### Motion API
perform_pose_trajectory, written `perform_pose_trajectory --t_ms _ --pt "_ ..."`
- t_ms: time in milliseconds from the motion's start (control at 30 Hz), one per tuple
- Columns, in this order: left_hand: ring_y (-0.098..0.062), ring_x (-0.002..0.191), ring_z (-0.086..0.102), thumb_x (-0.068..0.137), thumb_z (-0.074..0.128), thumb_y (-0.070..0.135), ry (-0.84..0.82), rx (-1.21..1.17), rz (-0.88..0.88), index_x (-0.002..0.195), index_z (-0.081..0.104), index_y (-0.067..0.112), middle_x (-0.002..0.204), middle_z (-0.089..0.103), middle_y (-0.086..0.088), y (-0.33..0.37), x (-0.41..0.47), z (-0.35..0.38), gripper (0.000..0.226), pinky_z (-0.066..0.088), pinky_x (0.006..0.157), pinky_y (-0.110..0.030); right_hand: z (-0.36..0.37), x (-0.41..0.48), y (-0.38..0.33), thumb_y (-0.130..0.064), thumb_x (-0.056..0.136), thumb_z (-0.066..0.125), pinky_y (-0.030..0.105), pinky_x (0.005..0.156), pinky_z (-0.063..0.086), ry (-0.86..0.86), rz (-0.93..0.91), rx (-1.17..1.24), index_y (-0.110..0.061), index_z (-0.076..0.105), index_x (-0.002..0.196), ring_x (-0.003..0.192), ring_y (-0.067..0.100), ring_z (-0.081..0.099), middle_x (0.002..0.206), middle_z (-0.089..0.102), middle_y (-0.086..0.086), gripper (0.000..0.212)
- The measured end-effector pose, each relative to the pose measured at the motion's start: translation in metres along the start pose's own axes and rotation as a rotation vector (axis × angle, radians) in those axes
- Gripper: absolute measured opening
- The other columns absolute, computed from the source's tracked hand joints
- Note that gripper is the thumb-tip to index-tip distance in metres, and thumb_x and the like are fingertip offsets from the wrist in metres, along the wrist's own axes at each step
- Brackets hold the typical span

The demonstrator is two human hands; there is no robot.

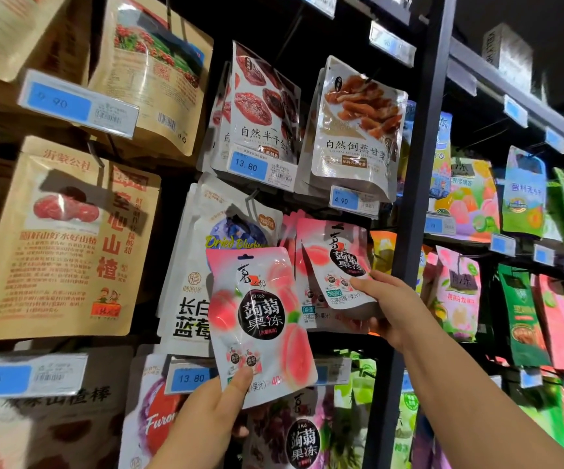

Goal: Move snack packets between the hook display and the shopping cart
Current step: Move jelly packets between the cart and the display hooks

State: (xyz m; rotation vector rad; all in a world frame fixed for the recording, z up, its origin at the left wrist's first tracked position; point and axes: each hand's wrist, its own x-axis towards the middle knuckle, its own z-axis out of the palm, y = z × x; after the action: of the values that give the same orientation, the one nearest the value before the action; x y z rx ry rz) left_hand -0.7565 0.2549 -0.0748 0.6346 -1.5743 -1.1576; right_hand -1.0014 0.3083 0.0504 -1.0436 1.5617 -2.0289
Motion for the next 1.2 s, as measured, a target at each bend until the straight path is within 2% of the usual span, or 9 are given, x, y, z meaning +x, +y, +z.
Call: perform_pose_trajectory --t_ms 133,367,500,633,733,833,900,1033,1200 --pt "-0.004 0.078 0.057 0.097 0.046 0.035 -0.016 0.011 0.027 0.078 0.064 0.030 0.081 0.066 0.009 0.002 -0.003 0.000 0.026 0.039 0.049 -0.001 0.001 -0.007 0.005 -0.026 0.076 0.081 0.029 0.055 0.051 0.013 -0.051 -0.172 -0.033 0.045 0.136 0.097 0.024 0.068 0.125 0.061 0.001 0.070" --pt "-0.002 0.069 0.061 0.096 0.040 0.038 -0.066 -0.056 0.046 0.080 0.060 0.040 0.060 0.064 0.029 0.015 -0.006 -0.004 0.026 0.041 0.049 -0.003 -0.004 -0.024 0.025 -0.054 0.075 0.075 0.040 0.088 0.050 0.167 -0.261 -0.689 -0.039 0.044 0.138 0.115 0.025 0.054 0.137 0.046 0.005 0.072" --pt "-0.008 0.079 0.067 0.085 0.037 0.056 -0.137 -0.049 0.074 0.084 0.070 0.032 0.085 0.073 0.015 0.015 0.001 0.001 0.041 0.045 0.058 -0.006 0.001 -0.036 0.027 -0.060 0.076 0.070 0.041 0.093 0.048 0.219 -0.362 -0.854 -0.040 0.046 0.135 0.118 0.020 0.048 0.136 0.037 -0.001 0.067" --pt "-0.014 0.077 0.066 0.094 0.037 0.047 -0.182 -0.034 0.058 0.093 0.071 0.017 0.091 0.073 -0.001 0.019 0.007 0.009 0.045 0.045 0.051 -0.007 0.005 -0.042 0.025 -0.057 0.077 0.071 0.042 0.100 0.043 0.281 -0.478 -0.947 -0.034 0.062 0.122 0.125 0.019 0.040 0.125 0.046 -0.005 0.052" --pt "-0.011 0.074 0.065 0.095 0.036 0.047 -0.218 -0.041 0.063 0.096 0.069 0.019 0.092 0.072 0.001 0.021 0.011 0.015 0.043 0.044 0.051 -0.006 0.008 -0.046 0.022 -0.053 0.089 0.057 0.039 0.091 0.045 0.280 -0.628 -0.854 -0.024 0.074 0.094 0.110 0.019 0.053 0.101 0.059 -0.005 0.034" --pt "-0.008 0.072 0.066 0.090 0.037 0.054 -0.295 -0.051 0.085 0.096 0.070 0.022 0.088 0.072 0.004 0.023 0.017 0.024 0.047 0.047 0.055 -0.009 0.013 -0.055 0.014 -0.044 0.098 0.050 0.033 0.073 0.050 0.042 -0.543 -0.445 -0.020 0.072 0.085 0.074 0.008 0.061 0.080 0.064 -0.003 0.034" --pt "-0.009 0.071 0.068 0.083 0.038 0.061 -0.362 -0.065 0.091 0.095 0.072 0.020 0.088 0.074 0.001 0.024 0.022 0.031 0.054 0.053 0.062 -0.018 0.013 -0.053 0.013 -0.050 0.090 0.060 0.032 0.083 0.052 -0.143 -0.401 -0.317 -0.031 0.069 0.098 0.088 0.007 0.064 0.094 0.068 -0.008 0.023" --pt "-0.005 0.056 0.063 0.093 0.038 0.054 -0.415 -0.038 0.099 0.074 0.065 0.019 0.063 0.069 0.007 0.036 0.029 0.044 0.048 0.048 0.056 -0.012 0.008 -0.037 0.017 -0.071 0.055 0.075 0.051 0.108 0.042 -0.150 -0.319 -0.254 -0.052 0.050 0.125 0.130 0.020 0.051 0.143 0.051 -0.005 0.076" --pt "-0.007 0.042 0.052 0.095 0.039 0.055 -0.382 0.087 0.098 0.051 0.042 0.020 0.049 0.050 0.003 0.051 0.044 0.059 0.056 0.039 0.044 -0.014 0.000 -0.030 0.006 -0.048 0.079 0.070 0.051 0.107 0.043 -0.082 -0.440 -0.279 -0.075 0.039 0.112 0.128 0.022 0.052 0.146 0.047 -0.008 0.052"
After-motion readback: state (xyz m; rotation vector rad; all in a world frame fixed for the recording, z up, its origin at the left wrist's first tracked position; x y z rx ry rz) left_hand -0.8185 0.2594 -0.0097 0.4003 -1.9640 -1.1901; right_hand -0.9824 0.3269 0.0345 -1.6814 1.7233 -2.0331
